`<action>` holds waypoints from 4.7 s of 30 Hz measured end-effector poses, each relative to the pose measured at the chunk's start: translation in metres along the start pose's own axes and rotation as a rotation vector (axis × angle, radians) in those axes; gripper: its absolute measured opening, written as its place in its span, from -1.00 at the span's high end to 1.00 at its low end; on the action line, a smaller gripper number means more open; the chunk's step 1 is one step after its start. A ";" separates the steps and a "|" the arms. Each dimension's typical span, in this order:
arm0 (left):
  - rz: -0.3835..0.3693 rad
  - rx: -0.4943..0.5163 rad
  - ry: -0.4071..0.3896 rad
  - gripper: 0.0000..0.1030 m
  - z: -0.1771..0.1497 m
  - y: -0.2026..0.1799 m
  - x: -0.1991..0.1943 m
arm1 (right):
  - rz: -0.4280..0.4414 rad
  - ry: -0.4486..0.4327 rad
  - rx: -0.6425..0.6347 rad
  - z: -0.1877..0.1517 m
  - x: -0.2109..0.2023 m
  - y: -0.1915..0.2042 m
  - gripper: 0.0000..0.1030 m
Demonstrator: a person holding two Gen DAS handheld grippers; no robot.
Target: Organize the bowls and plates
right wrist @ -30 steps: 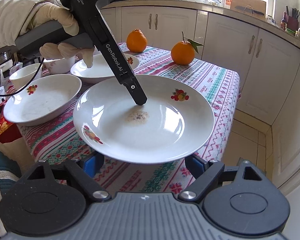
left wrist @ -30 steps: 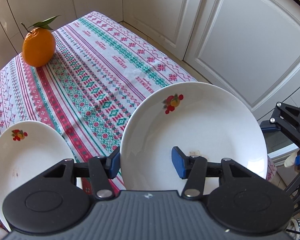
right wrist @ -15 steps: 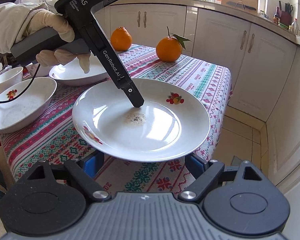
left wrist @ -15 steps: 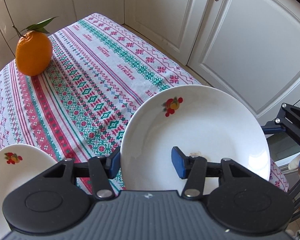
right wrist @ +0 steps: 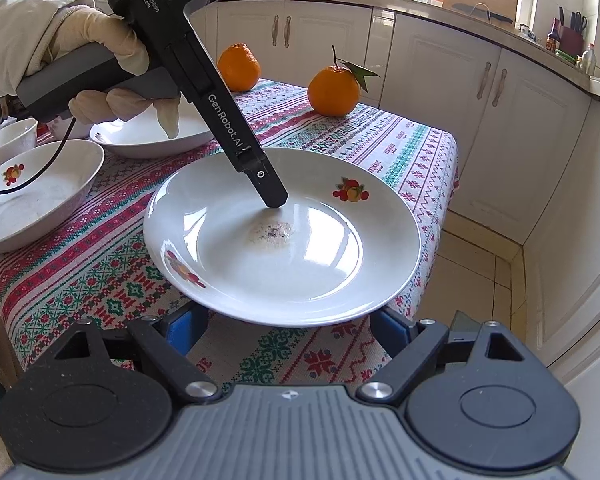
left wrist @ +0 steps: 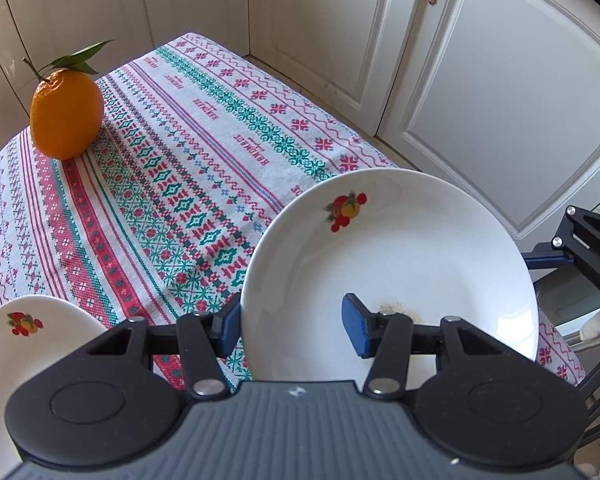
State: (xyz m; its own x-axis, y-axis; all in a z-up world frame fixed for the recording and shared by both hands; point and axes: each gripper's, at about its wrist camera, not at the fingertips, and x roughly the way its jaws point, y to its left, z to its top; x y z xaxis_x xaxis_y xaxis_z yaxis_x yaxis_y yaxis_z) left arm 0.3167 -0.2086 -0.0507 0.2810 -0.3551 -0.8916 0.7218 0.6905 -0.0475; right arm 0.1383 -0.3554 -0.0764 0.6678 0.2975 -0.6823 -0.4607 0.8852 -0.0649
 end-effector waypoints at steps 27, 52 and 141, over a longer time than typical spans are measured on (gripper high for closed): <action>0.179 0.013 -0.286 -0.73 -0.091 -0.036 -0.130 | 0.006 -0.132 0.030 0.008 -0.059 0.065 -1.00; 0.331 -0.194 -0.311 -0.78 -0.280 -0.042 -0.190 | 0.099 -0.129 -0.028 0.037 -0.042 0.138 -1.00; 0.170 -0.091 -0.313 -0.64 -0.300 -0.024 -0.141 | 0.484 0.266 -0.005 0.128 0.098 0.126 -0.25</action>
State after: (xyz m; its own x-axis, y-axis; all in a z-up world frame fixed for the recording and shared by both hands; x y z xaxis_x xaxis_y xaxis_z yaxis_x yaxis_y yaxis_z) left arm 0.0699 0.0134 -0.0590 0.5820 -0.3966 -0.7099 0.5931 0.8043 0.0369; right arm 0.2208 -0.1690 -0.0586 0.2084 0.5691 -0.7954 -0.6814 0.6679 0.2993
